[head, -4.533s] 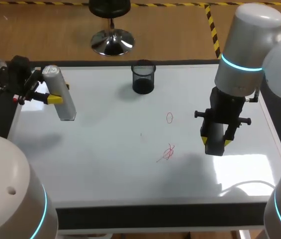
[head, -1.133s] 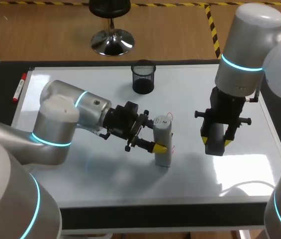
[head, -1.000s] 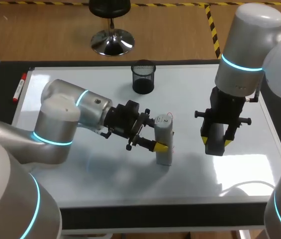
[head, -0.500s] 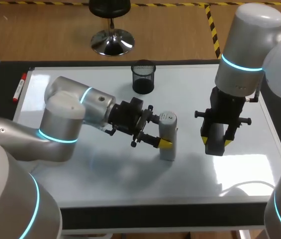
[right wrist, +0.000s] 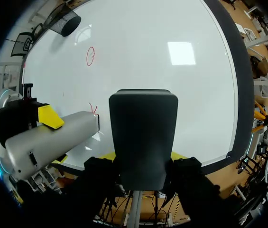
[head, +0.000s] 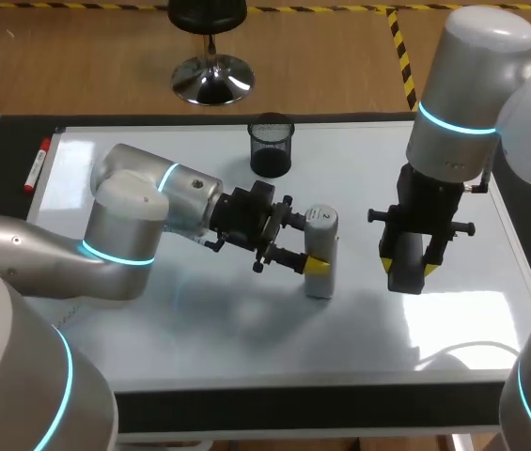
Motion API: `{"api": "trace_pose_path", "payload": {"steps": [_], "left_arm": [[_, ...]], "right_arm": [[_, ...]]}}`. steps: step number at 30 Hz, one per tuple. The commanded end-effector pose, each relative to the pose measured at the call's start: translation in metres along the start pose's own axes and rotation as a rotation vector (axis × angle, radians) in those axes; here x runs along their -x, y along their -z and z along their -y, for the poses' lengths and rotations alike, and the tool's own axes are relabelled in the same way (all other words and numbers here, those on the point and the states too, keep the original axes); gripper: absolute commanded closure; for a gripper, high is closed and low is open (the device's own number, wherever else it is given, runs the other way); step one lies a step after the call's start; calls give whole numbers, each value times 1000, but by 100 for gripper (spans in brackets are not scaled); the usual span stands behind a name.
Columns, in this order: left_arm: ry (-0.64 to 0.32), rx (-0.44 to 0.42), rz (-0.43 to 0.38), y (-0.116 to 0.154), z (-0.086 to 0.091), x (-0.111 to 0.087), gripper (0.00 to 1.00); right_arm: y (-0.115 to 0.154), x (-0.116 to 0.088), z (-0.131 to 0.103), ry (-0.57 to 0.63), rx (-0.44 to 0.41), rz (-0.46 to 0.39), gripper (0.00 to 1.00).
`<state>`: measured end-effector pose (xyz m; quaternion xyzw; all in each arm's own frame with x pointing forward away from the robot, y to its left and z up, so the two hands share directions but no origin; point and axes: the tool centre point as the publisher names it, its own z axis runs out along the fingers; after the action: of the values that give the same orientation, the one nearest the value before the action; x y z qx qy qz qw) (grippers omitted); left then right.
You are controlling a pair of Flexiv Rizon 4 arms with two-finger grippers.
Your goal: Pick up the inspection probe, press it on each red-marked spot on the whiteboard one by one, put down the probe, pick up the eraser, and wipe off all the red marks.
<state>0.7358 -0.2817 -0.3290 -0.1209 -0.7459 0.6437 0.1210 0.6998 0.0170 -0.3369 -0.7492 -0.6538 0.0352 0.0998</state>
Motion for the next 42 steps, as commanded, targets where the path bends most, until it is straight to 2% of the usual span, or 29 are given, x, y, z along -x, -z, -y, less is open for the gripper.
{"api": "trace_pose_path", "payload": {"steps": [1,5,19,31,42], "left_arm": [[4,0,-5,-4,-14,4,100],[0,22,-8,-6,-21,2,100],[-7,14,-12,-10,-20,-4,100],[-5,15,-14,-9,-29,-8,100],[1,14,-15,-9,-30,-7,100]], "right_arm": [[0,1,0,2,1,-2,100],[0,1,0,2,1,-2,100],[0,1,0,2,1,-2,100],[0,1,0,2,1,-2,100],[0,1,0,2,1,-2,100]]}}
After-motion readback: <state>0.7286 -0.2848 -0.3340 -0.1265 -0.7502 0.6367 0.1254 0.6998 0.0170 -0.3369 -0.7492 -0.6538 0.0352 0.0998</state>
